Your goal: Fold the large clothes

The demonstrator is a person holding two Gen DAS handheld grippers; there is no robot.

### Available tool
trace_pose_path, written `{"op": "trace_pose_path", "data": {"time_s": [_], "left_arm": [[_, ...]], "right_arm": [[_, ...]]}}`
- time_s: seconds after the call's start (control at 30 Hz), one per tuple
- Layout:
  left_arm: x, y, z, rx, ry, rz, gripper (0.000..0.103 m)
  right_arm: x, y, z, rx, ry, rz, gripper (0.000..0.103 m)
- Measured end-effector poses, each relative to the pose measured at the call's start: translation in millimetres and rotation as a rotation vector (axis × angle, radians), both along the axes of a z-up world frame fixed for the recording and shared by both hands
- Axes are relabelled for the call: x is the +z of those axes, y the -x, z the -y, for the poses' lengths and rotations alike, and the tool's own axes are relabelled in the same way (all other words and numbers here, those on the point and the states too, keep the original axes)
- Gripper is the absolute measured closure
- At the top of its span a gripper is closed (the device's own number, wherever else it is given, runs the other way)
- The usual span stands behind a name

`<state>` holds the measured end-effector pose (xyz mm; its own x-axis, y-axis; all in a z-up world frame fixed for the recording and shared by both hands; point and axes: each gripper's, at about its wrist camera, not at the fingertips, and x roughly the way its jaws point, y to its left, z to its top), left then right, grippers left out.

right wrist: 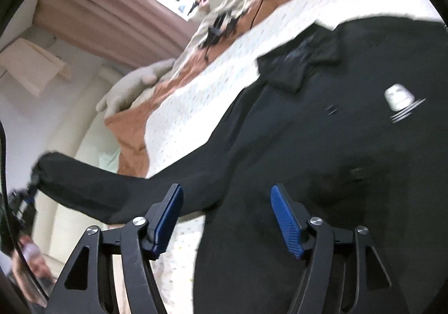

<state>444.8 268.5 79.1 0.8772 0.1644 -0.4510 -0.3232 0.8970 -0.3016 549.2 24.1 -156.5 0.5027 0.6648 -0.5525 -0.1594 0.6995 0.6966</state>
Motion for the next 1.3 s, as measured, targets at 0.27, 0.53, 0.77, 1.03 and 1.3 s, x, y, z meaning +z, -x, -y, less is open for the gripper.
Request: {"op": "trace_pose_path", "data": {"time_s": [0.27, 0.53, 0.77, 1.03, 1.3], "left_arm": [[28, -25, 79, -0.125, -0.045, 0.006, 0.097], [28, -58, 149, -0.199, -0.091, -0.037, 0.097], [8, -93, 204, -0.287, -0.116, -0.086, 0.097], [-36, -141, 256, -0.389, -0.089, -0.152, 0.097], [-101, -185, 309, -0.527, -0.056, -0.276, 0.091]], "right_arm": [[24, 27, 92, -0.132, 0.045, 0.055, 0.033], [24, 44, 156, -0.222, 0.021, 0.061, 0.033], [18, 32, 182, -0.272, 0.108, 0.063, 0.033], [-3, 4, 209, -0.327, 0.064, -0.008, 0.033], [-6, -3, 229, -0.394, 0.042, -0.029, 0.031]]}}
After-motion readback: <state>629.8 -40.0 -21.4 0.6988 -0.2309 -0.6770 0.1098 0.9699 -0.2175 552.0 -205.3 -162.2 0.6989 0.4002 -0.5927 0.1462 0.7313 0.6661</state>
